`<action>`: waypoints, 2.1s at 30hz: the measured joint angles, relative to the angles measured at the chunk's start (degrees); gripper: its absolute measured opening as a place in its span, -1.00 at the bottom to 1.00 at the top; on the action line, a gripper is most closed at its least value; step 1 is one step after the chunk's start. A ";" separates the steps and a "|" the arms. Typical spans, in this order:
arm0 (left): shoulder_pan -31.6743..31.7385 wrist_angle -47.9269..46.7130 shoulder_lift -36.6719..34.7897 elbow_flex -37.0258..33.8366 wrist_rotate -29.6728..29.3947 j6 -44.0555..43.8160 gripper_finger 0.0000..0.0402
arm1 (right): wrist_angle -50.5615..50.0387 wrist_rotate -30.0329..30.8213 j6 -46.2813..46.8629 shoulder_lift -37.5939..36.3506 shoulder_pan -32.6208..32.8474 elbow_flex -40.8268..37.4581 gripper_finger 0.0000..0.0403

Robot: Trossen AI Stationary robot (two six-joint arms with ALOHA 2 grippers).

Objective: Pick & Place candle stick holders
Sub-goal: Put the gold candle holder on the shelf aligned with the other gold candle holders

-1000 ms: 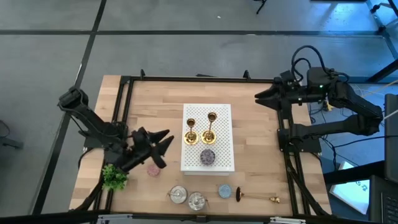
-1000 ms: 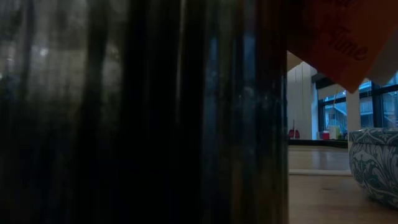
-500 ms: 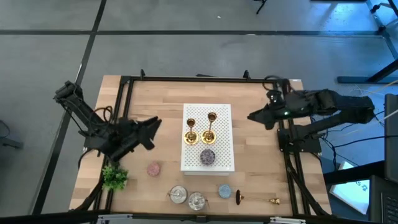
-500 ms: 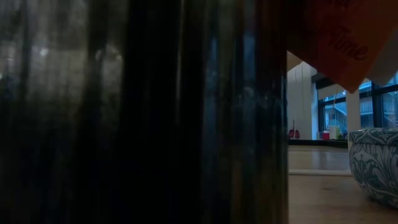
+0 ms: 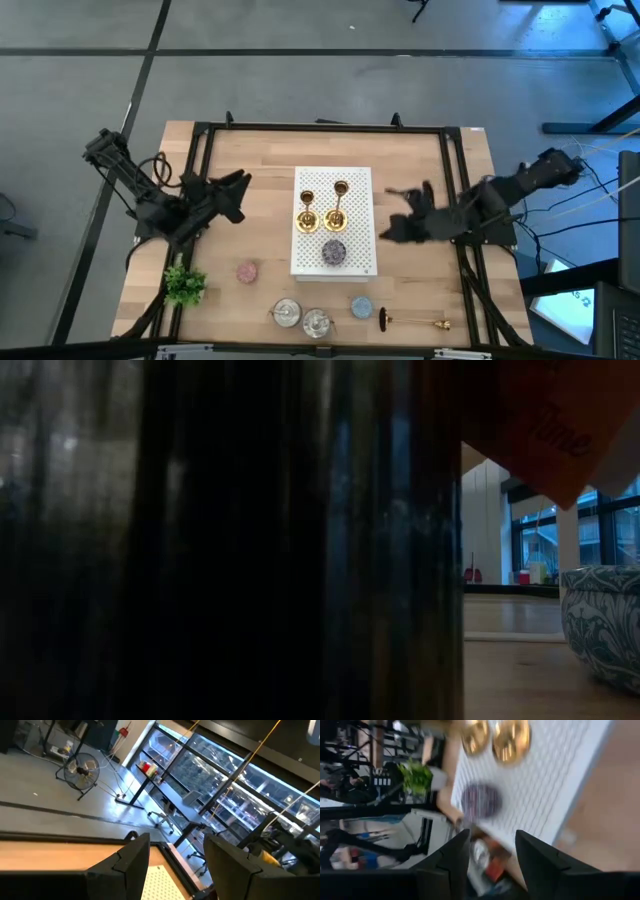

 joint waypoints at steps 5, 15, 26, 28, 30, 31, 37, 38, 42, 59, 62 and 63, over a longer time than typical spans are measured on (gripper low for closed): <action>0.40 0.13 -2.97 0.00 0.00 4.30 -0.09 | 1.33 -2.92 17.57 4.63 7.11 1.14 -0.20; -0.52 -0.13 -3.70 0.00 0.02 11.47 -0.09 | 5.87 -16.36 43.83 11.42 19.04 1.57 -0.20; -0.57 -0.32 -3.70 0.00 0.04 13.69 -0.09 | 2.14 -18.68 45.02 19.96 18.25 1.60 -0.20; -0.56 -0.63 -3.68 -0.01 0.04 13.69 -0.09 | -0.32 -18.83 45.02 21.63 19.62 1.60 -0.20; -0.57 -0.93 -3.68 -0.02 0.07 13.70 -0.09 | -3.72 -19.17 44.98 23.02 21.32 1.60 -0.21; -0.57 -0.96 -3.68 -0.02 0.07 13.68 -0.09 | -5.53 -19.98 44.91 23.51 22.19 1.60 -0.21; -0.57 -1.49 -3.68 -0.02 0.39 11.29 -0.09 | -12.85 -17.09 42.34 24.40 29.45 1.60 -0.21; -0.55 -1.75 -3.64 -0.02 0.39 10.79 -0.09 | -13.50 -16.04 40.89 24.40 30.76 1.60 -0.21; -0.56 -1.84 -3.59 -0.02 0.39 7.55 -0.09 | -15.95 -15.26 35.36 24.40 35.13 1.60 -0.21; -1.38 -3.88 7.26 -0.07 0.22 -17.18 -0.09 | -2.30 -9.75 13.22 24.40 40.38 1.60 -0.21; -1.30 -3.53 9.01 -0.08 0.32 -22.04 -0.09 | -1.79 -10.11 17.51 24.40 40.96 1.60 -0.21; -1.08 -3.29 9.20 -0.09 0.36 -23.15 -0.09 | -1.85 -10.29 19.39 24.40 41.02 1.60 -0.21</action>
